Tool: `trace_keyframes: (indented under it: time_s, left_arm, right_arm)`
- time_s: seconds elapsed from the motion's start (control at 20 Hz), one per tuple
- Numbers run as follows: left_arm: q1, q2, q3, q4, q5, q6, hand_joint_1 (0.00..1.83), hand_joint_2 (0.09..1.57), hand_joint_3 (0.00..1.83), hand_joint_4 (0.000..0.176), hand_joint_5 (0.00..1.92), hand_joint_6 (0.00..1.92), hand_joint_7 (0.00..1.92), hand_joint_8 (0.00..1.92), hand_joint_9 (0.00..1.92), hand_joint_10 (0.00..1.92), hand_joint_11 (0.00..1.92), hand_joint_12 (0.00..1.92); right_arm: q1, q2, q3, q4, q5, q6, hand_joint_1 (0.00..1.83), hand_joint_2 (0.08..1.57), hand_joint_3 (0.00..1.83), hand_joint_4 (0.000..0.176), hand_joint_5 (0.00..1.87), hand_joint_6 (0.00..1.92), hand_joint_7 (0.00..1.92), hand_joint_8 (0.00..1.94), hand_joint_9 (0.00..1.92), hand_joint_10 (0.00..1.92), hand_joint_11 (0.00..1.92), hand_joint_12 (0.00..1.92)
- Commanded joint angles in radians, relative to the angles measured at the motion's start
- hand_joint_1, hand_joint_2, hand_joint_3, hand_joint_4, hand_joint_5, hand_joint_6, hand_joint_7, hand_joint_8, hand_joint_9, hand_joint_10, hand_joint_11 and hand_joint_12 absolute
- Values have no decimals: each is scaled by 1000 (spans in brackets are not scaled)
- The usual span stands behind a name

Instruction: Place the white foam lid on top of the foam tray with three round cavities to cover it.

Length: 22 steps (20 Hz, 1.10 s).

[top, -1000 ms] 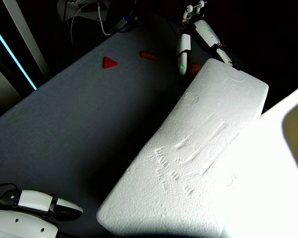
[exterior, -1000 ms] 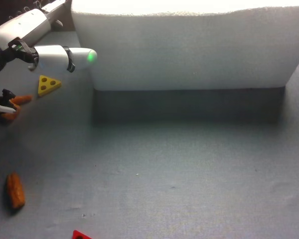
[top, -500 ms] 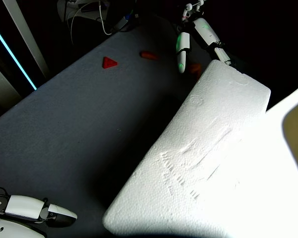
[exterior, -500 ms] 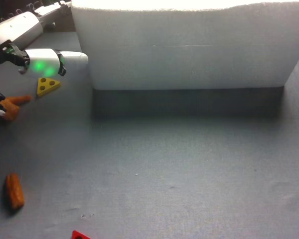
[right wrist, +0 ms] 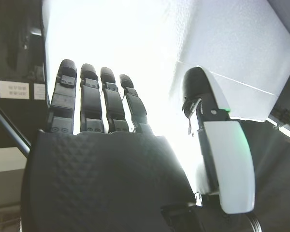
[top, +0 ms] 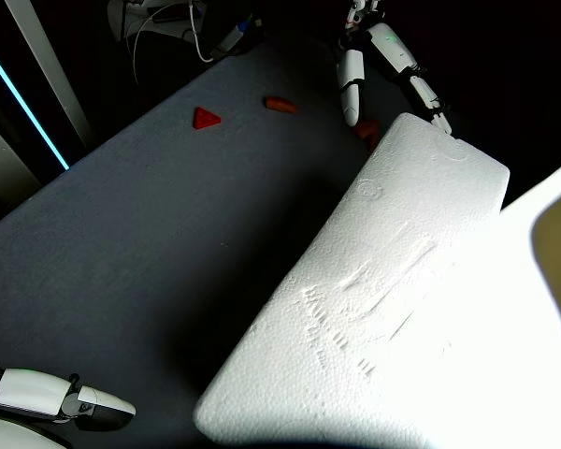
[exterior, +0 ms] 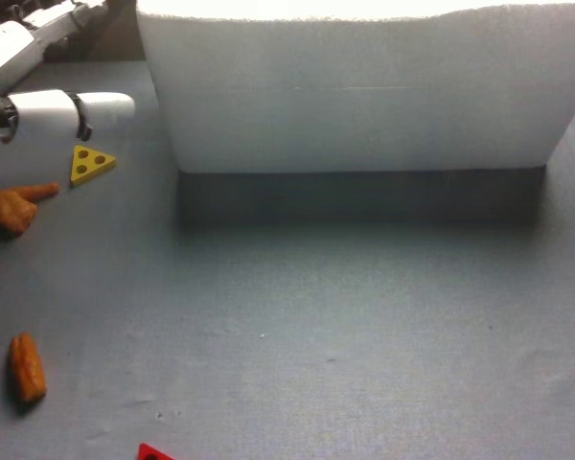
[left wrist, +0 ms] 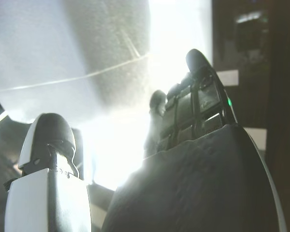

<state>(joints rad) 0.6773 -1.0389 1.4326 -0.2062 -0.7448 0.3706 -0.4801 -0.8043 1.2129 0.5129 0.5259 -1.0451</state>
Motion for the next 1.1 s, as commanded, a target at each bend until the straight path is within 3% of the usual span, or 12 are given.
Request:
trace_keyframes:
  time_s: [0.0, 0.05, 0.1, 0.15, 0.2, 0.35, 0.45, 0.7, 0.75, 0.85, 1.0, 1.05]
  left_arm:
    - [0, 19, -1, -27, -145, 4, 570, 1116, 0, 0, 102, 4, 0, 0, 0, 0, 0, 529]
    - [7, 25, -6, -36, -155, 7, 560, 1121, 1, 0, 107, 5, 0, 0, 0, 0, 0, 527]
    - [16, 31, -11, -45, -168, 7, 564, 1122, 1, 0, 107, 2, 0, 0, 0, 0, 0, 468]
    - [26, 38, -16, -59, -184, 9, 576, 1114, 0, 0, 114, 1, 0, 0, 0, 0, 0, 511]
    - [35, 43, -21, -72, -193, 13, 622, 1128, 0, 0, 107, 2, 0, 0, 0, 0, 0, 687]
    - [70, 56, -31, -123, -234, 15, 604, 1120, 0, 0, 113, 1, 0, 0, 0, 0, 0, 1150]
    - [97, 70, -45, -157, -273, 16, 616, 1104, 0, 0, 125, 5, 0, 0, 7, 3, 0, 1182]
    - [149, 100, -105, -175, -394, 11, 601, 1112, 2, 0, 160, 5, 46, 6, 54, 24, 0, 1397]
    - [160, 107, -120, -170, -424, 5, 592, 1120, 5, 0, 151, 1, 60, 9, 77, 35, 0, 1406]
    - [189, 126, -160, -162, -493, 3, 649, 1136, 2, 0, 133, 1, 35, 1, 38, 16, 0, 1169]
    - [234, 141, -205, -158, -585, -7, 624, 1134, 1, 3, 121, 0, 23, 1, 23, 8, 0, 1181]
    - [250, 146, -221, -157, -614, -8, 609, 1139, 2, 5, 112, 8, 21, 1, 4, 1, 0, 1024]
  right_arm:
    - [-2, 22, 3, 1, 128, 0, 420, 1362, 5, 0, 0, 0, 0, 0, 0, 0, 30, 19]
    - [-6, 25, 1, 2, 132, 0, 397, 1365, 5, 0, 0, 0, 0, 0, 0, 0, 35, 28]
    - [-9, 28, -3, 4, 137, 0, 383, 1375, 0, 0, 0, 0, 0, 0, 0, 0, 6, 238]
    - [-13, 32, -7, 6, 143, 0, 391, 1370, 0, 0, 0, 0, 0, 0, 0, 0, 0, 372]
    - [-18, 35, -9, 10, 148, 0, 412, 1361, 0, 0, 0, 0, 0, 0, 0, 0, 0, 498]
    - [-30, 45, -19, 19, 165, 0, 435, 1353, 0, 0, 0, 0, 0, 0, 0, 0, 0, 407]
    - [-39, 53, -28, 21, 177, 0, 451, 1358, 0, 0, 0, 0, 0, 0, 0, 0, 0, 327]
    - [-63, 93, -100, -1, 254, 2, 488, 1312, 0, 0, 0, 0, 0, 0, 21, 9, 0, 932]
    - [-70, 102, -117, -22, 270, 11, 482, 1311, 0, 0, 0, 0, 0, 0, 22, 10, 0, 988]
    - [-87, 118, -157, -79, 316, 47, 477, 1321, 1, 0, 0, 0, 0, 0, 0, 0, 0, 964]
    - [-125, 134, -207, -138, 388, 82, 381, 1329, 1, 0, 0, 0, 0, 0, 0, 0, 0, 801]
    - [-138, 141, -221, -159, 412, 99, 359, 1329, 0, 0, 0, 0, 0, 0, 0, 0, 0, 733]
